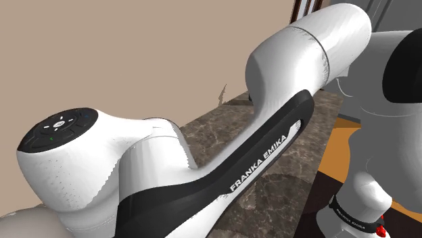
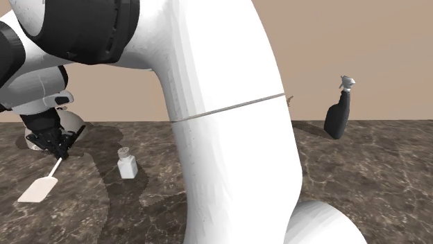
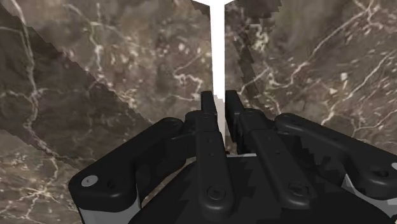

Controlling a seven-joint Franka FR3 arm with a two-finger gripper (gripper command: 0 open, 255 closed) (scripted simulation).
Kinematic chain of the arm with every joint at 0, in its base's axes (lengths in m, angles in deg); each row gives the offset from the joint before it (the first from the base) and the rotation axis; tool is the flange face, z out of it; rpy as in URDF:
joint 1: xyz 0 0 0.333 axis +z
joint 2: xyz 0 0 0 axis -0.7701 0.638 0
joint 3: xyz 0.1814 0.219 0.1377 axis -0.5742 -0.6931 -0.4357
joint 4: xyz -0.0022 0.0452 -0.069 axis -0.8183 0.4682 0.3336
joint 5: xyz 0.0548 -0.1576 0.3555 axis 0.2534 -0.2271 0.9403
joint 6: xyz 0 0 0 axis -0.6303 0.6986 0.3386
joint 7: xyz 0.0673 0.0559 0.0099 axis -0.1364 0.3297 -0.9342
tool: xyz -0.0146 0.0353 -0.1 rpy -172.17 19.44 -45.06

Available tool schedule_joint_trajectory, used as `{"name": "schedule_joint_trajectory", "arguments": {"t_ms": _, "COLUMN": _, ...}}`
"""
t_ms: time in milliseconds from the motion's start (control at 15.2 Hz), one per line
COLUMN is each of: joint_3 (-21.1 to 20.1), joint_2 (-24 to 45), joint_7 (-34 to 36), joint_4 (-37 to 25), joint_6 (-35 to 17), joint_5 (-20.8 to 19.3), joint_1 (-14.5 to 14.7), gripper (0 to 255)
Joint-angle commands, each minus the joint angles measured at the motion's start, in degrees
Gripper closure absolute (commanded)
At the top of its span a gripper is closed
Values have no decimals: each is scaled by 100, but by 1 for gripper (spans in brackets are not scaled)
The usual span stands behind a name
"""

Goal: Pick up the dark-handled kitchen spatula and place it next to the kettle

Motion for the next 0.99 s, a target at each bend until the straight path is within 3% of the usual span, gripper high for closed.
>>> {"name": "schedule_joint_trajectory", "arguments": {"t_ms": 0, "joint_3": 21, "joint_2": 55, "joint_7": 32, "joint_4": 96, "joint_6": -146, "joint_5": -40, "joint_1": 4, "gripper": 255}}
{"name": "schedule_joint_trajectory", "arguments": {"t_ms": 594, "joint_3": 38, "joint_2": 102, "joint_7": 54, "joint_4": 138, "joint_6": -229, "joint_5": -70, "joint_1": 12, "gripper": 255}}
{"name": "schedule_joint_trajectory", "arguments": {"t_ms": 660, "joint_3": 38, "joint_2": 102, "joint_7": 54, "joint_4": 138, "joint_6": -229, "joint_5": -70, "joint_1": 12, "gripper": 0}}
{"name": "schedule_joint_trajectory", "arguments": {"t_ms": 924, "joint_3": 38, "joint_2": 102, "joint_7": 54, "joint_4": 138, "joint_6": -229, "joint_5": -70, "joint_1": 12, "gripper": 0}}
